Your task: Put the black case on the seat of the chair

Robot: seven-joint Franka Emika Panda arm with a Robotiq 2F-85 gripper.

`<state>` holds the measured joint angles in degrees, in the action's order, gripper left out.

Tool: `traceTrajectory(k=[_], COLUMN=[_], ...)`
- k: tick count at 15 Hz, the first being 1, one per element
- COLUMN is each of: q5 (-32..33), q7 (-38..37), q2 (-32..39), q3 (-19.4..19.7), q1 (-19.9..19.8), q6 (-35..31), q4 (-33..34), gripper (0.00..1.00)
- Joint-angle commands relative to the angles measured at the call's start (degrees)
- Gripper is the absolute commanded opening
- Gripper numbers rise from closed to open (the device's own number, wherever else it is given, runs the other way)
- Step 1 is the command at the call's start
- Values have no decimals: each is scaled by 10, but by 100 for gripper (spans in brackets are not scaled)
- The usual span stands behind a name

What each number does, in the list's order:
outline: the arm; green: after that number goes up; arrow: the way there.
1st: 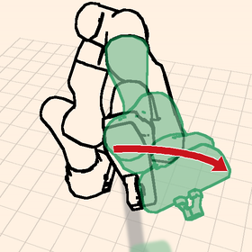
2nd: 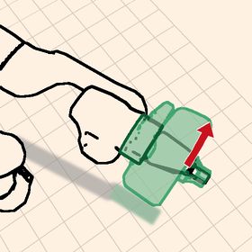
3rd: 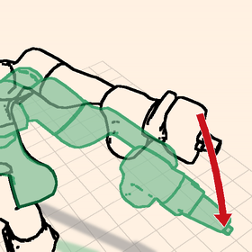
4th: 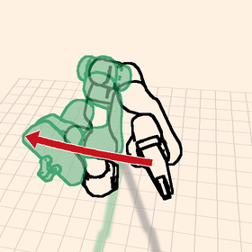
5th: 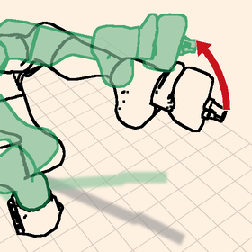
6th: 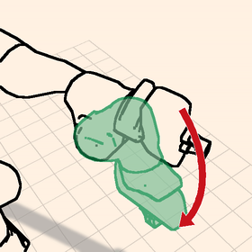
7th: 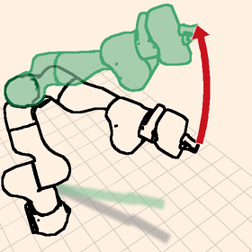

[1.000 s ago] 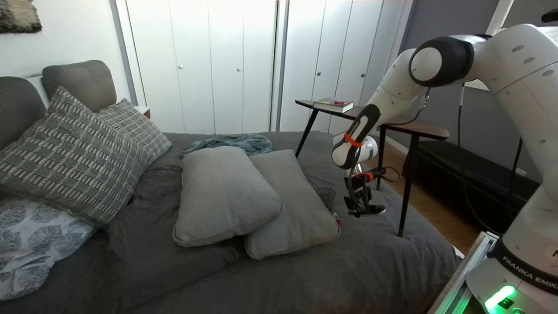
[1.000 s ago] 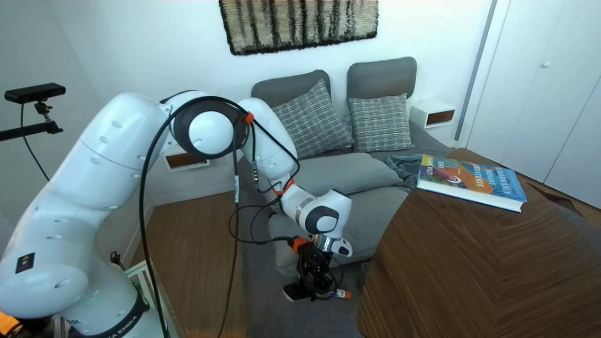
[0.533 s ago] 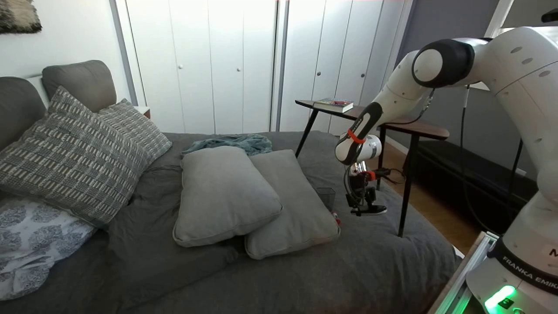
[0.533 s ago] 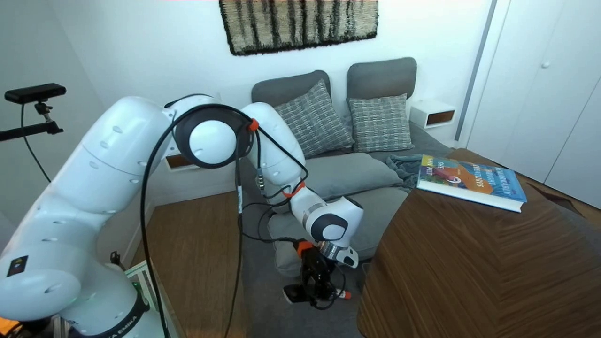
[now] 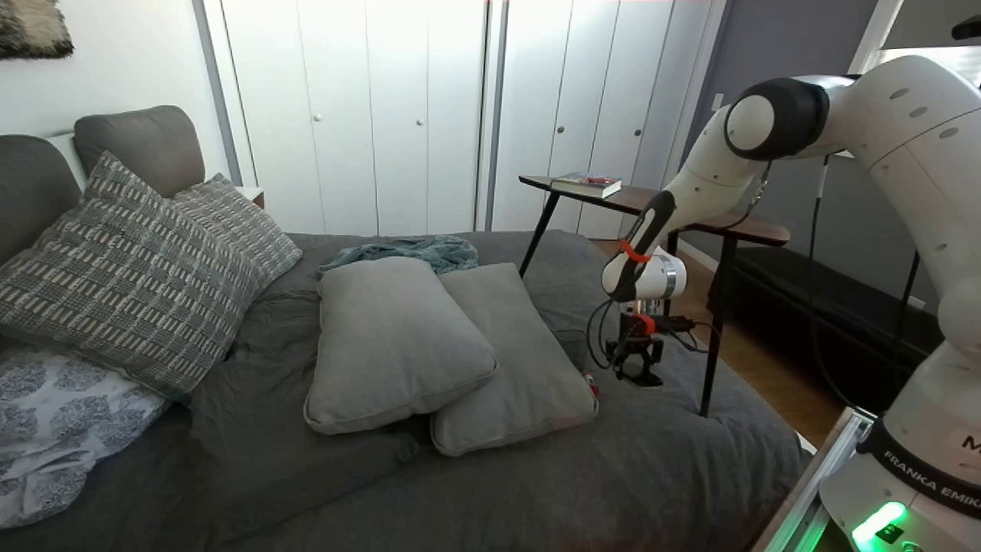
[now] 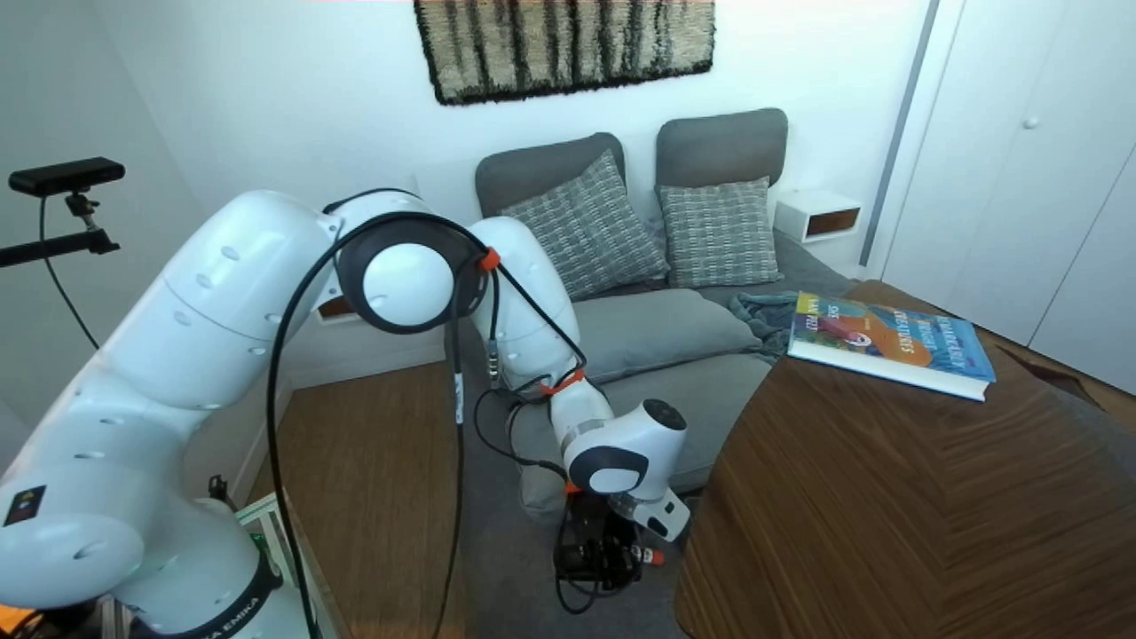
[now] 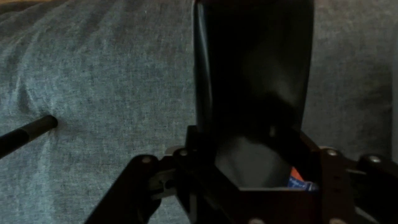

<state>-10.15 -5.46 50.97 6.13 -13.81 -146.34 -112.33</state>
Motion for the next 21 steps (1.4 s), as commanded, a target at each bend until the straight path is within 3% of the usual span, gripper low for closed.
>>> traceTrajectory(k=[1, 7, 10, 21], q5=[-35, -38, -38, -37], q7=[-29, -98, -132, -163], q2=[6, 50, 69, 136], q3=[9, 21, 33, 60], q1=[-9, 31, 57, 64], q6=[-122, -208, -211, -196], q4=[-35, -20, -10, 49], gripper=[45, 45, 45, 45])
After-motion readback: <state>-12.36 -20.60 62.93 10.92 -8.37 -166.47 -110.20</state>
